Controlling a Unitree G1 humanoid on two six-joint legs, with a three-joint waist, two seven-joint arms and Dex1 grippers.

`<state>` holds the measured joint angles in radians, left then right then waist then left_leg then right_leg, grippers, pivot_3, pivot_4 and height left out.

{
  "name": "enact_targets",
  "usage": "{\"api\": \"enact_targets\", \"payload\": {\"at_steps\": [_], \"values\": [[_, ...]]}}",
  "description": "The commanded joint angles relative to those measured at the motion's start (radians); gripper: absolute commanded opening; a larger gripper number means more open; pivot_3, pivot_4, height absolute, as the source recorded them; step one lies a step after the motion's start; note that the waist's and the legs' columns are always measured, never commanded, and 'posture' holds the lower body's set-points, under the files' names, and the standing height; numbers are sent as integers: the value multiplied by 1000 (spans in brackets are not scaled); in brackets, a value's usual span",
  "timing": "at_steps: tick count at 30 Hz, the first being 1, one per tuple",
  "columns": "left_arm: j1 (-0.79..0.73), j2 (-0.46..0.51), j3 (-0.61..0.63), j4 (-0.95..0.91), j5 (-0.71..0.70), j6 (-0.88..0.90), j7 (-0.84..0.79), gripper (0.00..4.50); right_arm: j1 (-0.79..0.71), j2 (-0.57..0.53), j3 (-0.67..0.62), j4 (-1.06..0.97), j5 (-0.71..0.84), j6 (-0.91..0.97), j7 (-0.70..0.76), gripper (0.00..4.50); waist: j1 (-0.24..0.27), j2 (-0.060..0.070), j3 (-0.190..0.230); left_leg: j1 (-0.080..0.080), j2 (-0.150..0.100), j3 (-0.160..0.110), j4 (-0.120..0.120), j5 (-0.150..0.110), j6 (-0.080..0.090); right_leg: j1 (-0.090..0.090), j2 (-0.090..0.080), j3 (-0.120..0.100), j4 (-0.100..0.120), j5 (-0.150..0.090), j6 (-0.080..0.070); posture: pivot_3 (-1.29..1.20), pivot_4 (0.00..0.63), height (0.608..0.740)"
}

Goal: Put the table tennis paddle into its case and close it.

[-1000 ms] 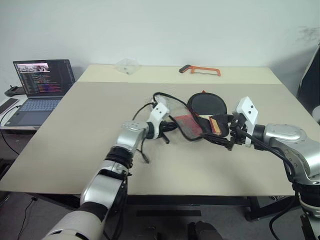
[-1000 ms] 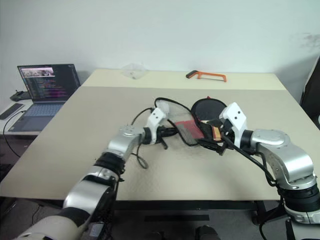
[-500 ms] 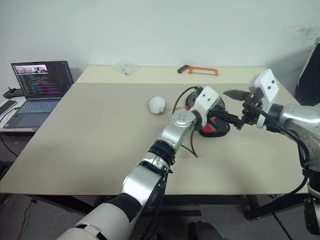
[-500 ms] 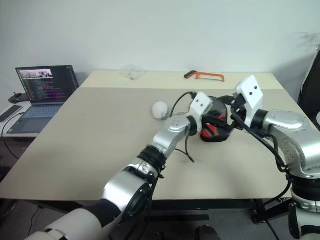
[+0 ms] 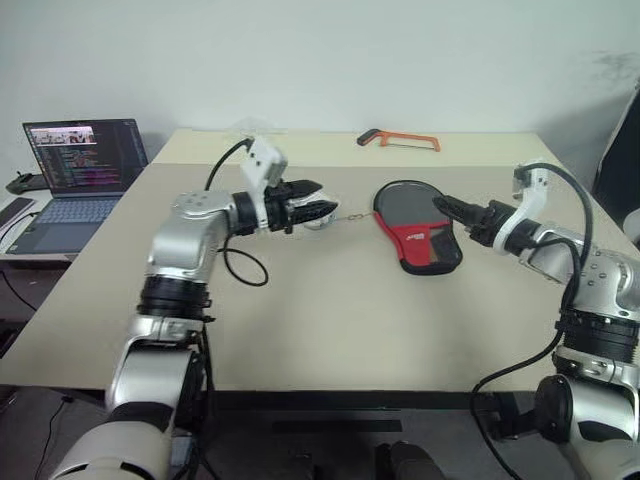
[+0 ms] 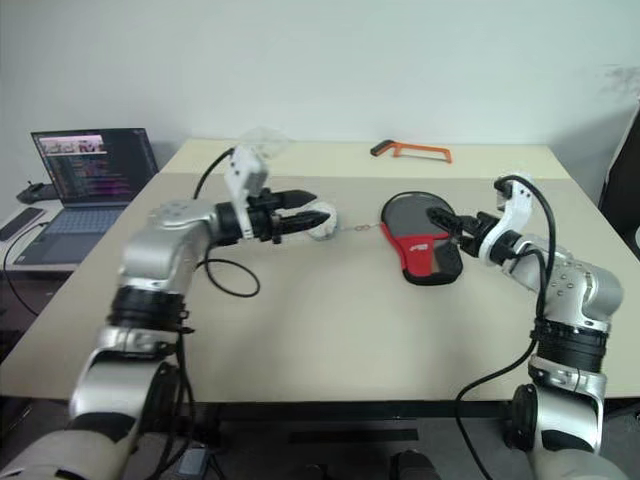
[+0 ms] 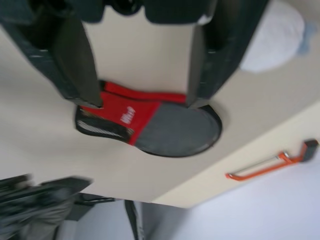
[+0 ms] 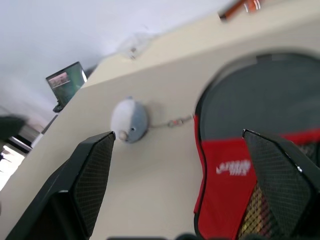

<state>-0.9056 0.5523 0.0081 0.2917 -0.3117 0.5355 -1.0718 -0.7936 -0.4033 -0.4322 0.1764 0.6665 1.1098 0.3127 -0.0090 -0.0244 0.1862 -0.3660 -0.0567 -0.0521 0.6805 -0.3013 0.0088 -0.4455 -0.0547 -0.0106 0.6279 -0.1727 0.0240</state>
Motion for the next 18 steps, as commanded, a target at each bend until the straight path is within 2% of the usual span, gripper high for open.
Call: {"api": "enact_targets", "payload": {"at_steps": [1, 2, 5, 8, 18], "values": [[45, 98, 55, -144, -87, 106, -66, 4203, -29, -11, -47, 156, -47, 24, -107, 4500, -2, 0, 0, 0, 0, 1, 0, 0, 0, 0, 0, 1, 0, 0, 0, 0, 150, 740], [68, 124, 66, -182, -113, 139, -76, 4451, -32, -7, -56, 175, -38, 26, -108, 4500, -2, 0, 0, 0, 0, 1, -1, 0, 0, 0, 0, 1, 0, 0, 0, 0, 150, 740], [125, 185, 86, -259, -160, 203, -88, 4451, -36, 2, -69, 215, -26, 10, -104, 4500, -4, 0, 0, 0, 1, 1, -1, -1, 3, -1, 0, 0, 0, 0, -1, 0, 150, 740], [160, 198, 67, -265, -85, 131, -12, 4451, -34, 3, -90, 268, -33, -25, -106, 4500, -5, 0, 0, 1, 1, 0, -1, -2, 3, 1, 0, 0, 1, 0, -1, 0, 150, 740], [223, 213, 37, -328, -86, 90, -14, 4451, -41, 1, -114, 321, -29, -56, -116, 4500, -18, 0, 0, 3, 1, 1, 0, -2, 3, 3, 1, 0, 1, 0, 0, 0, 150, 740]]}}
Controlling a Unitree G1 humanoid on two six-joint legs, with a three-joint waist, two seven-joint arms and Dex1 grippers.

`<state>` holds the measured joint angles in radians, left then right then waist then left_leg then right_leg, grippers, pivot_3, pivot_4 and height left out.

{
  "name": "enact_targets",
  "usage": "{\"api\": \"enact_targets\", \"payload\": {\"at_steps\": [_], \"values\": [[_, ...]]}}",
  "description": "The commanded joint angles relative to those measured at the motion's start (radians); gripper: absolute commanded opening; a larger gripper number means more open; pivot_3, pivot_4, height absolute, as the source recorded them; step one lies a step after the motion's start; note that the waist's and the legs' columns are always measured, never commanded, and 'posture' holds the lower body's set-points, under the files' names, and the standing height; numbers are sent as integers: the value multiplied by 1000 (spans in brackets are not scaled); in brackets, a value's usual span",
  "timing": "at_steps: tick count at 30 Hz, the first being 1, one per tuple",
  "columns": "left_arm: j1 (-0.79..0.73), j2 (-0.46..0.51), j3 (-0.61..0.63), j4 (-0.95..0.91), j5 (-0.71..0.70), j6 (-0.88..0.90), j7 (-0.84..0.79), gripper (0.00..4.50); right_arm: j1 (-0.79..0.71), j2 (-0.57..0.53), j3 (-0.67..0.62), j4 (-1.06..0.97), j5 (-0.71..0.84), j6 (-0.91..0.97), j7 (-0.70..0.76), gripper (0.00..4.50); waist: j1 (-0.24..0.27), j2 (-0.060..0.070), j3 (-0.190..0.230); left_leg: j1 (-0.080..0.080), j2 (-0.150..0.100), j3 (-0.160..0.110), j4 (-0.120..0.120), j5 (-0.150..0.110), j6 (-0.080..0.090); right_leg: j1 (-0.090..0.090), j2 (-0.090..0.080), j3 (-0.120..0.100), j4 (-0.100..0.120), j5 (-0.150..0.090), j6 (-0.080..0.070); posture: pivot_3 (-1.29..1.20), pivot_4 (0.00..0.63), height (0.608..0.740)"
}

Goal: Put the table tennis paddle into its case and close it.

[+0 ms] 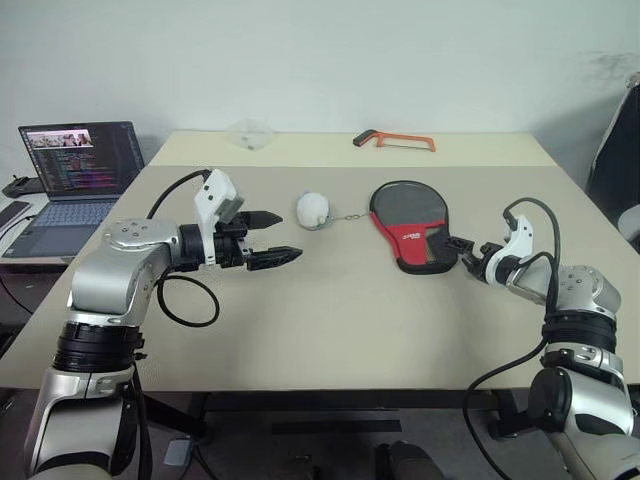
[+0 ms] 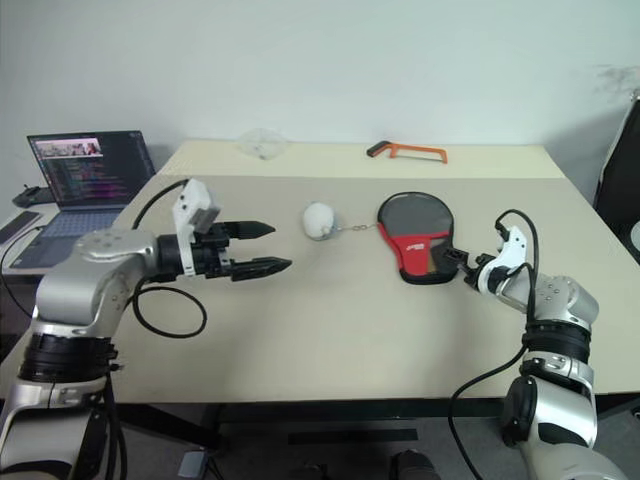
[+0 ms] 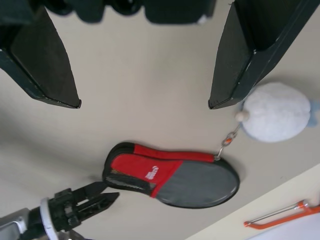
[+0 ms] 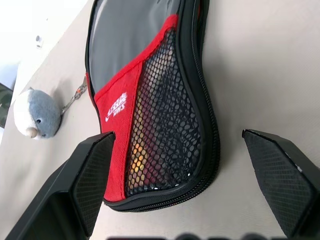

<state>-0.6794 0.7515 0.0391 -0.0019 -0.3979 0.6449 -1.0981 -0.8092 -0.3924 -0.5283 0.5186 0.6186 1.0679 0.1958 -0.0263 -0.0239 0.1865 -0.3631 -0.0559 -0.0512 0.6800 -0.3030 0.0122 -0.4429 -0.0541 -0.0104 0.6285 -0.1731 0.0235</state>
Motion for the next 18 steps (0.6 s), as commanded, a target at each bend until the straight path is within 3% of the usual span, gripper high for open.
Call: {"api": "enact_targets", "payload": {"at_steps": [1, 18], "values": [[-5, 14, 7, -32, 1, -19, 15, 4451, -25, -5, -18, -16, 19, -10, -4, 4500, -2, 0, 0, 0, 0, 0, 0, 0, 0, 0, 0, 0, 0, 0, 0, 0, 150, 740], [-18, -4, -9, -18, 19, -33, 67, 4451, -5, 136, -32, -95, 77, 80, -51, 4500, -6, 0, 0, 0, 1, 0, 0, 0, 0, 0, 0, 0, 0, 0, 0, 0, 150, 740]]}}
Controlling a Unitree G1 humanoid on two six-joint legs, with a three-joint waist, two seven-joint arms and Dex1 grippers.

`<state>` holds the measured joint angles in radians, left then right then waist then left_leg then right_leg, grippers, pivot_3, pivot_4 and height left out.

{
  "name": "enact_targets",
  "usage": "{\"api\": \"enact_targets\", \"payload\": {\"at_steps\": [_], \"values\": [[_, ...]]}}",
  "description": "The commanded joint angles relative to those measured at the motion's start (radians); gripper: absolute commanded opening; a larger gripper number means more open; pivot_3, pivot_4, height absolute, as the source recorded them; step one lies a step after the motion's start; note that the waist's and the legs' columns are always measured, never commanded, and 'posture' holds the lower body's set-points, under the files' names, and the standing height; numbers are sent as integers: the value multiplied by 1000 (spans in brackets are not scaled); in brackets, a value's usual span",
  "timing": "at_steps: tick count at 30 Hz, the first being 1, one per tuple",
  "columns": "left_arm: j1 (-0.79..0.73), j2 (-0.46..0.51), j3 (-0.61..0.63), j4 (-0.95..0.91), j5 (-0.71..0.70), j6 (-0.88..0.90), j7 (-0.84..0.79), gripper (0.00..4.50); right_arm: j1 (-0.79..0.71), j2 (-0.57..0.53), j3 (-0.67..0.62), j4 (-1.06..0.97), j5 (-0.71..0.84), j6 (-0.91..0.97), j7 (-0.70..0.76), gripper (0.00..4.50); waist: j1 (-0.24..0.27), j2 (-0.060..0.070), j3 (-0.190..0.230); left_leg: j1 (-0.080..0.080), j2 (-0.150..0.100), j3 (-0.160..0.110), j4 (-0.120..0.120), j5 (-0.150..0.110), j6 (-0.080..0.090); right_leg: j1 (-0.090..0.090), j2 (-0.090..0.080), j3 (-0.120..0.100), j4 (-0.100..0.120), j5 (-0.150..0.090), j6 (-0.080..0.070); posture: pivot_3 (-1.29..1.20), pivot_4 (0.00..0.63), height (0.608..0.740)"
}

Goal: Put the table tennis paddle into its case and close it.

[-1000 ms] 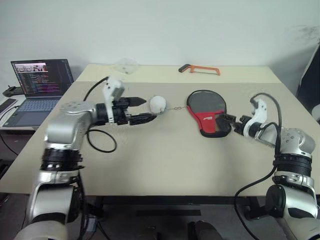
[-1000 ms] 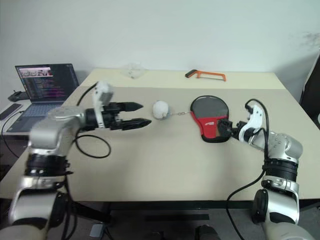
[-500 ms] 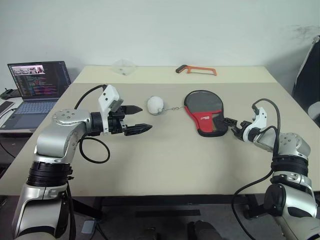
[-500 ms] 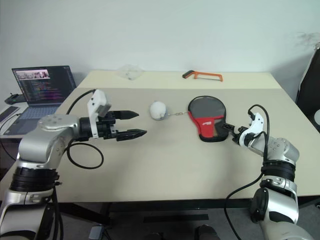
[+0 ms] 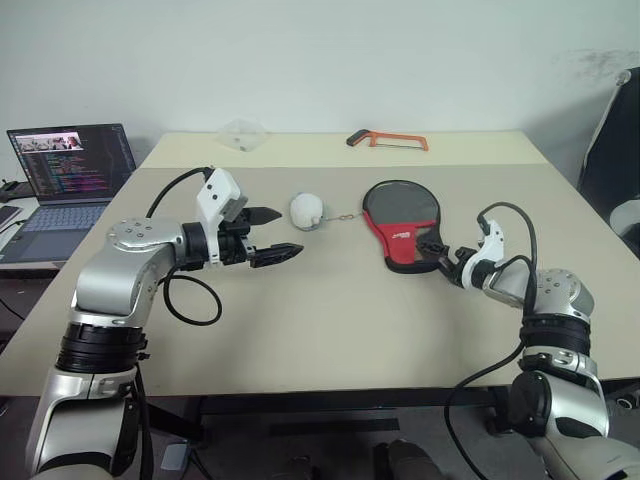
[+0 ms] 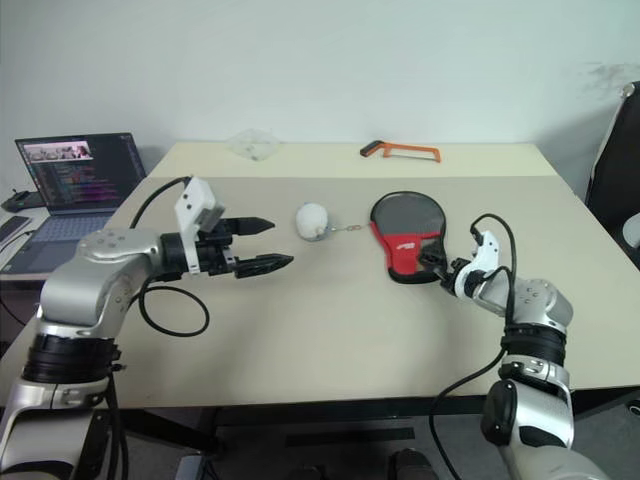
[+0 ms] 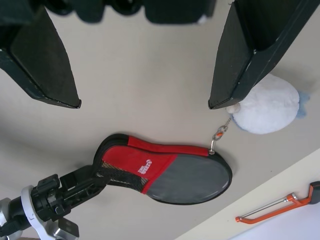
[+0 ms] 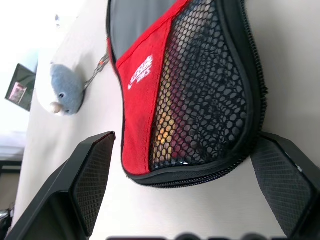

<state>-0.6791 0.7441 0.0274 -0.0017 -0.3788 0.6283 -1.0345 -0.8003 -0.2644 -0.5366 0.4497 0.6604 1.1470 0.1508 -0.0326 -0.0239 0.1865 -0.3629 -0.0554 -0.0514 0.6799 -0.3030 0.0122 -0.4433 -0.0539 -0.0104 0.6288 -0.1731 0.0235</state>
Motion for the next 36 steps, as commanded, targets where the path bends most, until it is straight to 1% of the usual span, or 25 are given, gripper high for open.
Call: {"api": "enact_targets", "payload": {"at_steps": [1, 6, 9, 11, 17, 20, 22, 24, 28, 36], "values": [[-21, 4, 0, -13, 1, -19, 4, 4451, -18, 13, -31, -20, 40, 0, -10, 4500, 0, 0, 0, 0, 0, 0, 0, 0, 0, 0, 0, 0, 0, 0, 0, 0, 150, 740], [-26, 1, -5, -2, 10, -30, 4, 4451, -35, 51, -68, 0, 73, -2, -37, 4500, 0, 0, 0, 0, 0, 0, 0, 0, 0, 0, 0, 0, 0, 0, 0, 0, 150, 740], [-29, -2, -9, 1, 13, -36, 5, 4500, -34, 66, -71, 26, 59, -28, -48, 3892, 0, 0, 0, 0, 0, 0, 0, 0, 0, 0, 0, 0, 0, 0, 0, 0, 150, 740], [-33, -2, -11, 4, 11, -38, 6, 4500, -34, 72, -75, 46, 55, -44, -53, 3223, -1, 0, 0, 0, 0, 0, 0, 0, 0, 0, 0, 0, 0, 0, 0, 0, 150, 740], [-46, -2, -15, 25, 16, -55, 7, 4500, -16, 67, -65, 119, 27, -103, -65, 1006, -2, 0, 0, 0, 0, 0, 0, 0, 0, 0, 0, 0, 0, 0, 0, 0, 150, 740], [-50, -3, -16, 32, 18, -58, 9, 4500, -8, 67, -55, 125, 29, -105, -61, 56, -2, -1, -1, 3, 0, 0, 0, 0, 0, 2, 0, 0, 0, 0, 0, 0, 150, 740], [-50, -3, -18, 37, 24, -62, 14, 4500, 6, 71, -40, 101, 32, -84, -58, 23, 0, -1, -1, 3, 0, 0, 0, 0, 0, 3, 0, 0, 0, 0, 0, 0, 150, 740], [-49, -1, -17, 42, 29, -64, 16, 4500, 33, 81, -19, 40, 53, -23, -49, 23, 0, -1, -1, 3, 0, 0, 1, 0, 0, 3, 0, 0, 0, 0, 0, 0, 150, 740], [-48, 0, -18, 52, 35, -70, 10, 4500, 139, 95, 64, -168, 117, 164, -12, 23, 1, -1, -1, 2, 0, -2, 0, 0, 0, 2, 0, -1, 0, 0, 0, 0, 150, 740], [-72, -2, -36, 94, 51, -94, -10, 4500, 328, 90, 172, -529, 239, 424, 58, 23, 0, -1, -1, -1, 1, -2, -2, 0, 0, -1, 1, -1, -1, -1, 0, 0, 150, 740]]}}
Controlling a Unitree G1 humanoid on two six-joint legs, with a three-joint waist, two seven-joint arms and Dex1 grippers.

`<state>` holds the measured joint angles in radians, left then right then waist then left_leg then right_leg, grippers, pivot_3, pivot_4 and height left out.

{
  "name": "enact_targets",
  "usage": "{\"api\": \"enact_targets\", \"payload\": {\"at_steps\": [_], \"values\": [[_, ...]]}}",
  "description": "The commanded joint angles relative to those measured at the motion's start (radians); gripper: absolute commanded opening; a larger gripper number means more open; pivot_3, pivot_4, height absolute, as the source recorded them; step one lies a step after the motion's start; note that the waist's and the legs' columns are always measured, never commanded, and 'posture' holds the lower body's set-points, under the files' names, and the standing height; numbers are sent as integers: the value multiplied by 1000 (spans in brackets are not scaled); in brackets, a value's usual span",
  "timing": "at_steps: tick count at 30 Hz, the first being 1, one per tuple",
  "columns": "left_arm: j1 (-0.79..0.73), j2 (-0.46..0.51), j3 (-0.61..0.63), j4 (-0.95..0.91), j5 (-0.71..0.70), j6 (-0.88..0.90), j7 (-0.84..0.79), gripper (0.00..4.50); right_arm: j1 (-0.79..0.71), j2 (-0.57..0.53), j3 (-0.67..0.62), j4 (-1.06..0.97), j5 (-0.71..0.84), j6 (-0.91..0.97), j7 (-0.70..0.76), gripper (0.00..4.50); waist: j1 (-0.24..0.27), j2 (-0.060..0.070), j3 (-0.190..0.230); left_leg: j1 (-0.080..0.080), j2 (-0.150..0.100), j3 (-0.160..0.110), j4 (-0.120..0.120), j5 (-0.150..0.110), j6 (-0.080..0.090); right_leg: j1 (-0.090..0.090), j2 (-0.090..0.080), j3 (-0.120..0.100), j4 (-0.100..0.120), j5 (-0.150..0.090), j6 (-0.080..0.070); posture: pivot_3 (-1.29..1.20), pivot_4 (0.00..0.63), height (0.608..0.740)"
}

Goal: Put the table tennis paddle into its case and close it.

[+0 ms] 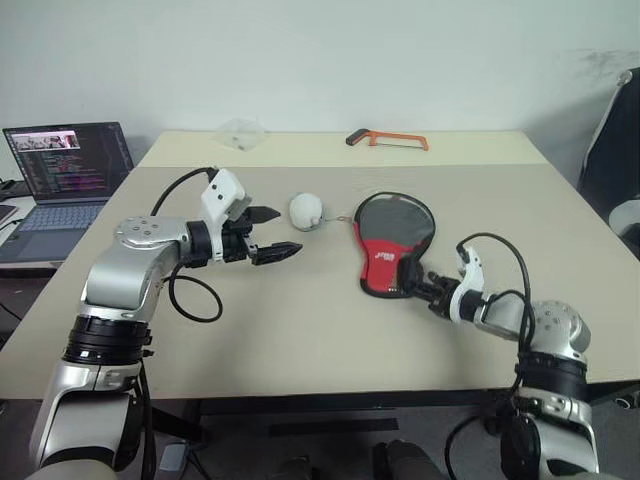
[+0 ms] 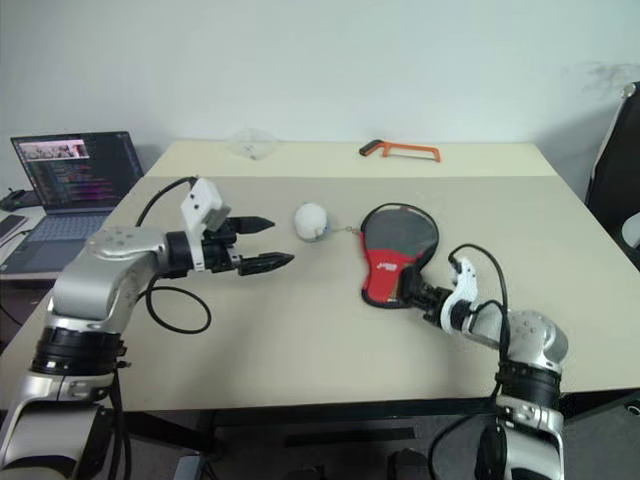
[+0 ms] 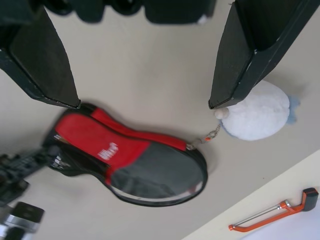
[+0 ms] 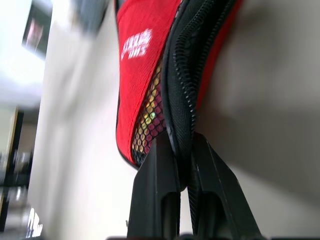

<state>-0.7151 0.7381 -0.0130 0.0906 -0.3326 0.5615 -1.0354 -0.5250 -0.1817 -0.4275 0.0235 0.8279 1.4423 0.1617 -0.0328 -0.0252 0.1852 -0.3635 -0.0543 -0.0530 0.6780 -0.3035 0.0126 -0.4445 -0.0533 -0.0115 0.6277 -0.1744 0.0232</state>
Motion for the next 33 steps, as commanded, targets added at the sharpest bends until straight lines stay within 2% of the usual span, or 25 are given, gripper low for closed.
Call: {"api": "enact_targets", "payload": {"at_steps": [1, 9, 16, 33], "values": [[-41, 2, 2, 7, 7, -31, -11, 4500, 69, 1, 74, -134, 83, 151, 58, 23, 0, 0, 0, 0, 0, 0, 0, 0, 0, 0, 0, 0, 0, 0, 0, 0, 150, 740], [-59, 1, -16, 36, 15, -52, -29, 4500, 175, -75, 185, -283, 130, 172, 149, 23, 0, 0, 0, 1, -1, 0, 1, 0, 0, 1, 0, 0, 1, -1, 1, 0, 150, 740], [-72, 3, -19, 52, 26, -59, -45, 4500, 274, -204, 259, -398, 174, 164, 254, 23, 2, 0, 0, 0, -1, 0, 1, 0, 0, 1, 0, -1, 0, -1, 1, 0, 150, 740], [-80, -4, -20, 61, 34, -58, -45, 4500, 325, -290, 293, -433, 163, 132, 320, 23, 4, 0, 0, 0, -1, 0, 1, 0, 0, 1, 0, -1, 0, -1, 2, 0, 150, 740]]}}
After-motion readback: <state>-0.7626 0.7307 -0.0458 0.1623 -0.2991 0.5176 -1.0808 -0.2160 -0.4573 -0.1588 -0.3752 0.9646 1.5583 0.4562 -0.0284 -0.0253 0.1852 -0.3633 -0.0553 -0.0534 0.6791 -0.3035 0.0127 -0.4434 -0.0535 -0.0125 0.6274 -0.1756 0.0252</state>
